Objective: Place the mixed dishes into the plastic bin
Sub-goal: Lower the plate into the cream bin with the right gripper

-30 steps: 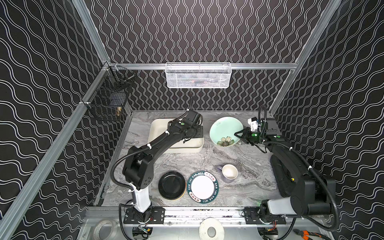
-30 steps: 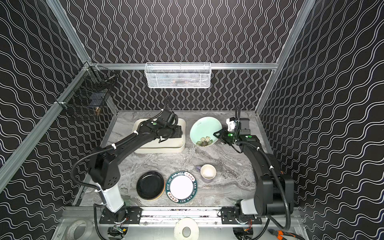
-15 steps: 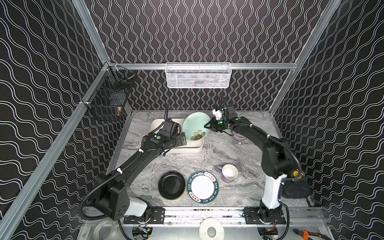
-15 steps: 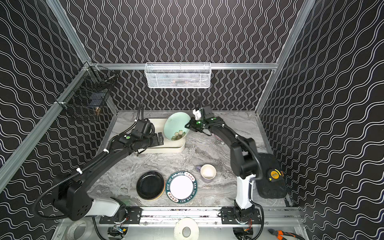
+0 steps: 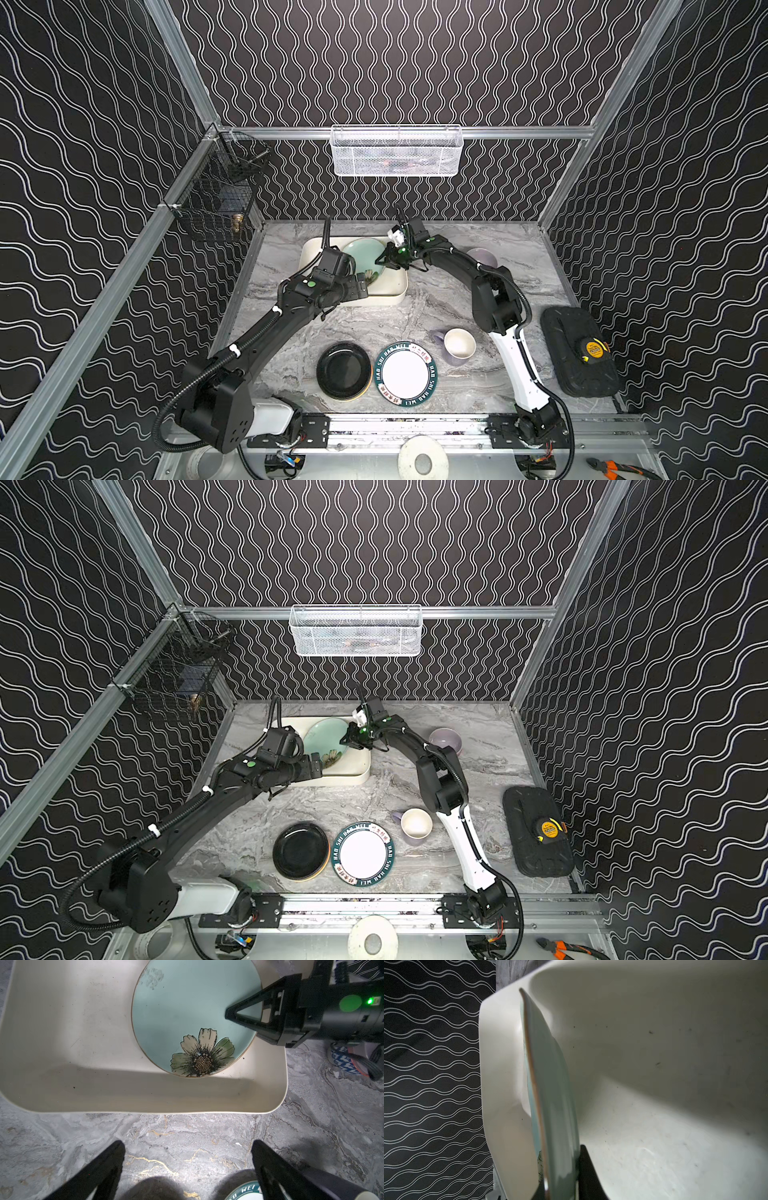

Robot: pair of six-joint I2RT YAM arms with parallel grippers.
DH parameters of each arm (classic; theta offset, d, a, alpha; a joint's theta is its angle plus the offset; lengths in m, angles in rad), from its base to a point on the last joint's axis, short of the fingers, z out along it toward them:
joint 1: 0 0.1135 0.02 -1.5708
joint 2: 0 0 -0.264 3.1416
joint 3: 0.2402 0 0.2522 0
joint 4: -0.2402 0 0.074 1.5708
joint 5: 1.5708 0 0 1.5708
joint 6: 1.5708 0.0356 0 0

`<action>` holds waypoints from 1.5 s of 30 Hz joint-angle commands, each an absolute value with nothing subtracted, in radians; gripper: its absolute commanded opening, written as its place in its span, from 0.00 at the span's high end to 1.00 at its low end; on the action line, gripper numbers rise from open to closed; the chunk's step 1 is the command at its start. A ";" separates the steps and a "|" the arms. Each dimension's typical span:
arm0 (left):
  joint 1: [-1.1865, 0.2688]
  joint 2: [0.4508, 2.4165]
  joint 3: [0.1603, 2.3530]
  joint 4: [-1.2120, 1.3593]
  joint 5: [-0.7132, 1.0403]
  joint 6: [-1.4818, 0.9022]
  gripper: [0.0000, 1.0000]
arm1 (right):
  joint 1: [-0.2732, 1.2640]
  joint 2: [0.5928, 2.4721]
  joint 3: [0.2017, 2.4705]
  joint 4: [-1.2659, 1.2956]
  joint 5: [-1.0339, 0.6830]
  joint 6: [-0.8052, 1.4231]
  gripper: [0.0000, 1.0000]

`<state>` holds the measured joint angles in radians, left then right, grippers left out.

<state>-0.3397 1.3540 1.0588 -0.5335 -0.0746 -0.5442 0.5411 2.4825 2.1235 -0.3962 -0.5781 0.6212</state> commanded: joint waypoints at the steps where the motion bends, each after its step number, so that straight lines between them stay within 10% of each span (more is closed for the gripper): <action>1: -0.323 1.361 1.060 -0.509 -0.052 -0.527 0.01 | 0.543 2.496 2.141 -0.314 -0.646 0.656 0.93; 23: -0.215 1.346 1.090 -0.573 -0.065 -0.486 0.01 | 0.617 2.629 2.289 -0.284 -0.702 0.691 0.81; 45: -0.201 1.351 1.074 -0.565 -0.031 -0.479 0.01 | 0.605 2.486 2.202 -0.442 -0.546 0.527 0.21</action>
